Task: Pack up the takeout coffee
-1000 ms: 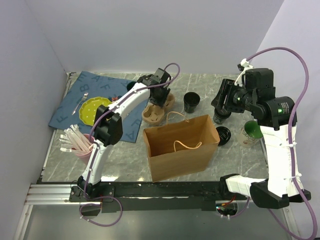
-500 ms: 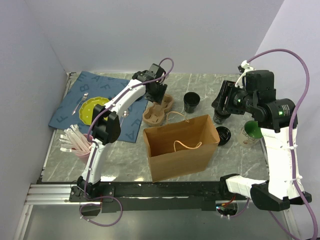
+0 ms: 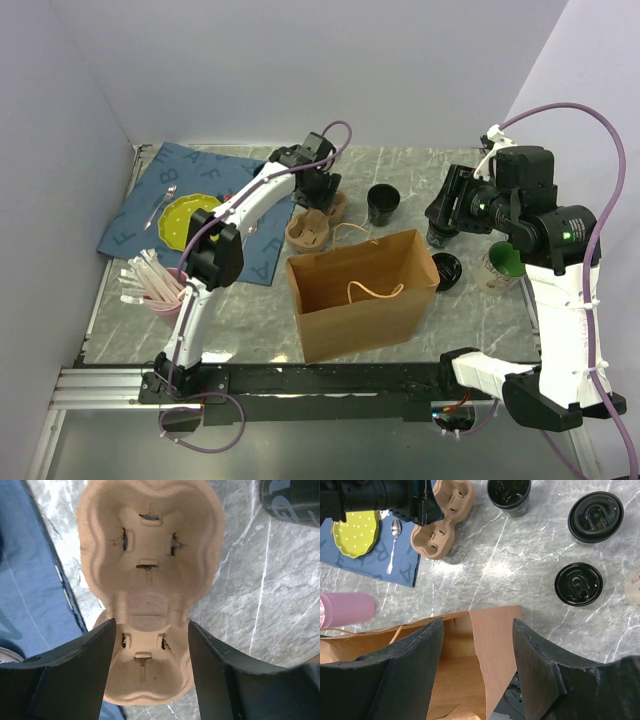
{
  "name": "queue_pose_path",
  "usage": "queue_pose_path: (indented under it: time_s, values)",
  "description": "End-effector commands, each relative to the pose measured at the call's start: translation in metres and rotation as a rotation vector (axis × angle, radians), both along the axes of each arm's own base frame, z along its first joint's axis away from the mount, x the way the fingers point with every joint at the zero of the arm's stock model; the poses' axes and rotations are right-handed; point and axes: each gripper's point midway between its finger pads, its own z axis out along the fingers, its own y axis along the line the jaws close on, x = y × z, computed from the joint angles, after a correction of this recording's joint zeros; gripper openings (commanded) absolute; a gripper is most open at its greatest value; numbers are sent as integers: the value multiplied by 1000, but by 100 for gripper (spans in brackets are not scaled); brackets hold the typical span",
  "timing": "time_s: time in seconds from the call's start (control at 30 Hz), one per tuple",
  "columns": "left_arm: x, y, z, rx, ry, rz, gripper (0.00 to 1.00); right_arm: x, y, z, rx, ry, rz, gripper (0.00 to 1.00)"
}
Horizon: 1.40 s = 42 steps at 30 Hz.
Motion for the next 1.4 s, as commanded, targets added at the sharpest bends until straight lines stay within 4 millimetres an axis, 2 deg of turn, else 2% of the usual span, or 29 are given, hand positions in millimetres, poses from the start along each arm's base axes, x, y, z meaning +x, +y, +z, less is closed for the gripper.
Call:
queue_pose_path:
  time_s: [0.0,1.03,1.17,1.37]
  values:
    - [6,-11,9,-17,-34,6,64,3,2,8,17,-39,-2,65]
    - [13,-6,-9,9,-11,17,56,20,6,-1,-33,-25,53,66]
    - [14,-6,-5,7,-19,21,46,21,6,-2,-39,-25,56,66]
    - [17,-7,18,-17,-56,21,37,20,7,-6,-33,-19,58,66]
